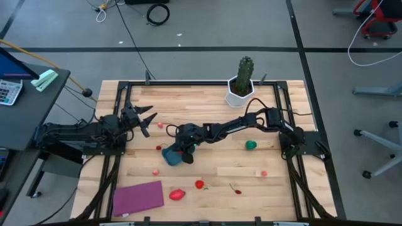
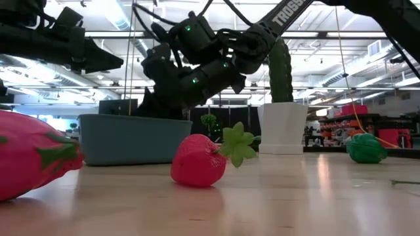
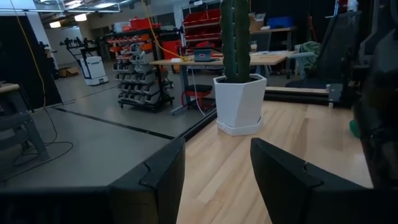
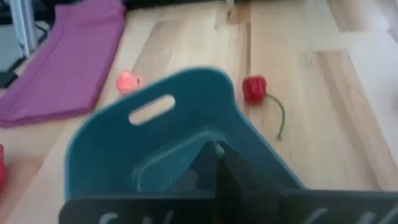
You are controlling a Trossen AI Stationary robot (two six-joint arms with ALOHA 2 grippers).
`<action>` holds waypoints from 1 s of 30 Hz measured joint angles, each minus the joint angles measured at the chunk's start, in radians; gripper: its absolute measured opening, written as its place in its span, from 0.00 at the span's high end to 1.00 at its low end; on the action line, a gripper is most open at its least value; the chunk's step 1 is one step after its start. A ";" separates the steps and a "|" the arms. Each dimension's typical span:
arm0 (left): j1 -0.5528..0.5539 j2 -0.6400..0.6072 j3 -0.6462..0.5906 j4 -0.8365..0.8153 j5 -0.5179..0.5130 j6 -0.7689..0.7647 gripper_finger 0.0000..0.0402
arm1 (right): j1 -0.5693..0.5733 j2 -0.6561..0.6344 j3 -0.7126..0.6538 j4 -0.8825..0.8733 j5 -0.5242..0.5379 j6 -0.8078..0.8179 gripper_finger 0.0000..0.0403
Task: Pick and placing Produce into tupperware
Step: Put the top strawberry into the blue bin, then put the pink peach into the blue bin
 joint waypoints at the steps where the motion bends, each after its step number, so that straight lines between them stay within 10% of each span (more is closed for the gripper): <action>1: 0.000 0.000 0.000 0.000 0.000 0.000 0.53 | 0.000 0.000 0.000 -0.007 0.000 0.000 0.99; 19: 0.000 0.000 0.000 -0.040 0.001 -0.032 0.53 | -0.011 -0.065 0.000 -0.033 0.011 -0.110 0.68; 30: 0.022 0.013 0.008 -0.438 -0.004 -0.380 0.53 | -0.050 -0.404 0.000 -0.475 0.116 -0.174 0.64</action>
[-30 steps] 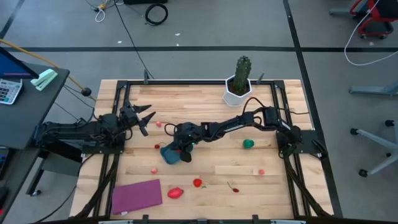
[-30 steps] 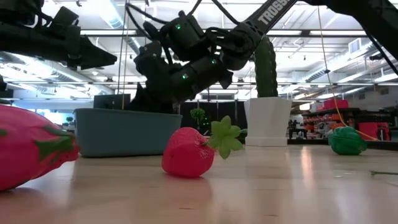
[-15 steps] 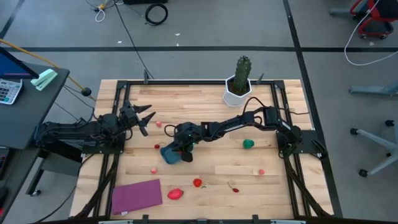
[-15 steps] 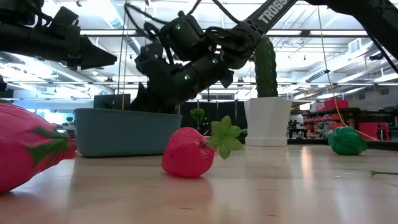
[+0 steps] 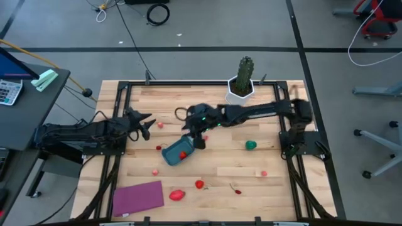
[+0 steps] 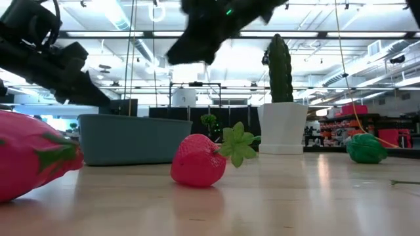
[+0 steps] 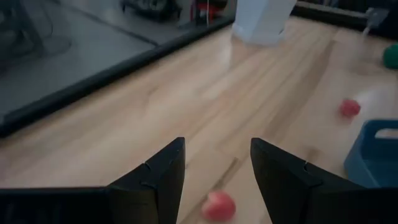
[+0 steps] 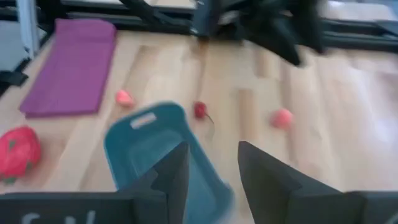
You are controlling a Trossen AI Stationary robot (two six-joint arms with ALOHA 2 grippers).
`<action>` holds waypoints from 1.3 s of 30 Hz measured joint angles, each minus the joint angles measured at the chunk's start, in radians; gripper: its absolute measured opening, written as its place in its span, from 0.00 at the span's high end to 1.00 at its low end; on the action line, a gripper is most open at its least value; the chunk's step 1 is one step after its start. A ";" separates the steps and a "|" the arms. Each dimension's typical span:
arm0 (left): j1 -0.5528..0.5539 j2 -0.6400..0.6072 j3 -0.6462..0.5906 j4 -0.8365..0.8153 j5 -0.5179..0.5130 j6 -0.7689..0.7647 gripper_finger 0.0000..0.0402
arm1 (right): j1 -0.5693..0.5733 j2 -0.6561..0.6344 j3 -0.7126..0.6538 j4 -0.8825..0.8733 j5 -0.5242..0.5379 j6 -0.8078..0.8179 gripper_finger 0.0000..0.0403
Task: Pick and placing Produce into tupperware
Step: Put the pink peach into the blue bin
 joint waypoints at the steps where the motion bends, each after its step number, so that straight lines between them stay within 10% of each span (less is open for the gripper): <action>1: 0.000 0.012 0.001 -0.006 0.005 -0.022 0.53 | -0.005 -0.033 0.000 -0.052 0.015 0.000 0.65; 16: 0.000 0.312 0.001 -0.010 0.085 -0.113 0.53 | -0.023 -0.356 0.000 -0.383 0.195 0.016 0.70; 39: 0.029 0.497 -0.003 0.223 0.069 0.069 0.53 | -0.025 -0.358 0.000 -0.404 0.220 -0.045 0.71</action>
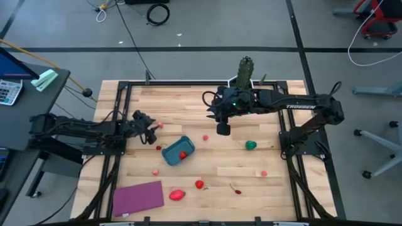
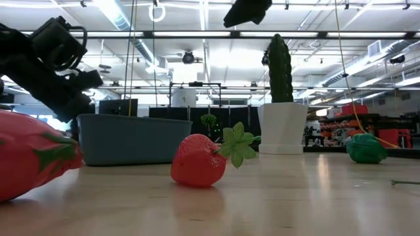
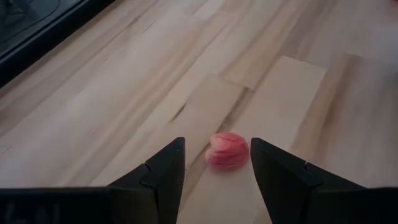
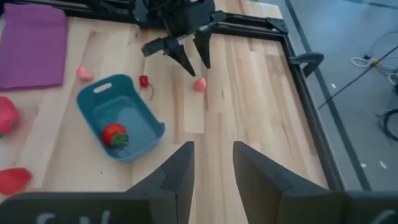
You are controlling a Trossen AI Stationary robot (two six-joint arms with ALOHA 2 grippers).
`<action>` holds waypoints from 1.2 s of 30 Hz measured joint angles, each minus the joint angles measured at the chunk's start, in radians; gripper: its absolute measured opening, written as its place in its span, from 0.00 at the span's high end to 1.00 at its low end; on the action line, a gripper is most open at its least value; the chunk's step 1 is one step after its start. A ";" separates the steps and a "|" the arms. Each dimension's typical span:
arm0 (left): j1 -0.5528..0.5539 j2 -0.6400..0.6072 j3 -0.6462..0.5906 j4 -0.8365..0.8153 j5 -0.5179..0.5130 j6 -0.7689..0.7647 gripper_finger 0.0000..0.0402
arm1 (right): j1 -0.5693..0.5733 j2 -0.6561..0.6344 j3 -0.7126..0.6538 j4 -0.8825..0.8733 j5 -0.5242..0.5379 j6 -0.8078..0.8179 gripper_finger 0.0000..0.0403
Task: Pick and placing Produce into tupperware
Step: Put the pink peach into the blue bin
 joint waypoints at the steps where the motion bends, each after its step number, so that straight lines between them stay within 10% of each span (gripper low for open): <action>1: 0.008 0.002 0.000 -0.001 0.000 0.000 0.53 | -0.001 0.000 0.000 0.000 0.011 -0.001 0.71; 36: 0.054 0.001 0.002 0.038 0.080 -0.171 0.53 | -0.150 0.037 -0.001 0.093 0.045 -0.001 0.71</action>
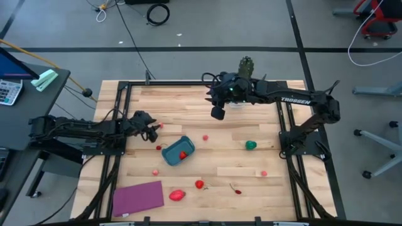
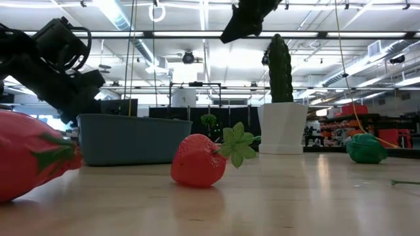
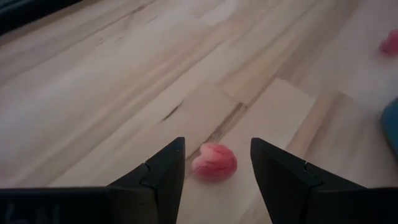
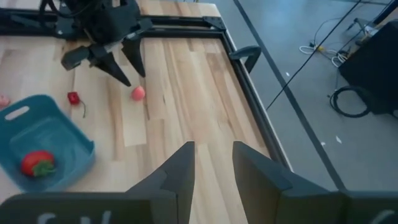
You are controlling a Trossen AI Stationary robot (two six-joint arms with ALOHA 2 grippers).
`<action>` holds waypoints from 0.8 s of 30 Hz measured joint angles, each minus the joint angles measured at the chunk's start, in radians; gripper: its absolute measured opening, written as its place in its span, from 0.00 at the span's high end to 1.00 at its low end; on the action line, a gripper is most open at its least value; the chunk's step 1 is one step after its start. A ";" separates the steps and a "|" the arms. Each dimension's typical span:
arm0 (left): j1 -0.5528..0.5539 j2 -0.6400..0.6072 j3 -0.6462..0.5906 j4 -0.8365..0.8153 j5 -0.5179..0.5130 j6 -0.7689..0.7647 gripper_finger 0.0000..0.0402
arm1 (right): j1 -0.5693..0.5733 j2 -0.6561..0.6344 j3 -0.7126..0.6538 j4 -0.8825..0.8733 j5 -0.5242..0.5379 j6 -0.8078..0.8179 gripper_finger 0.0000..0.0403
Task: Pick and placing Produce into tupperware
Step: Put the pink peach into the blue bin
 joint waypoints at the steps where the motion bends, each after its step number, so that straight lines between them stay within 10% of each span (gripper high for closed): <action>1: 0.000 0.000 0.000 0.000 0.000 -0.017 0.53 | -0.001 0.009 0.000 0.012 0.000 0.000 0.71; 24: 0.000 0.001 0.089 -0.037 -0.038 -0.114 0.55 | -0.001 0.083 0.000 0.031 0.000 -0.048 0.71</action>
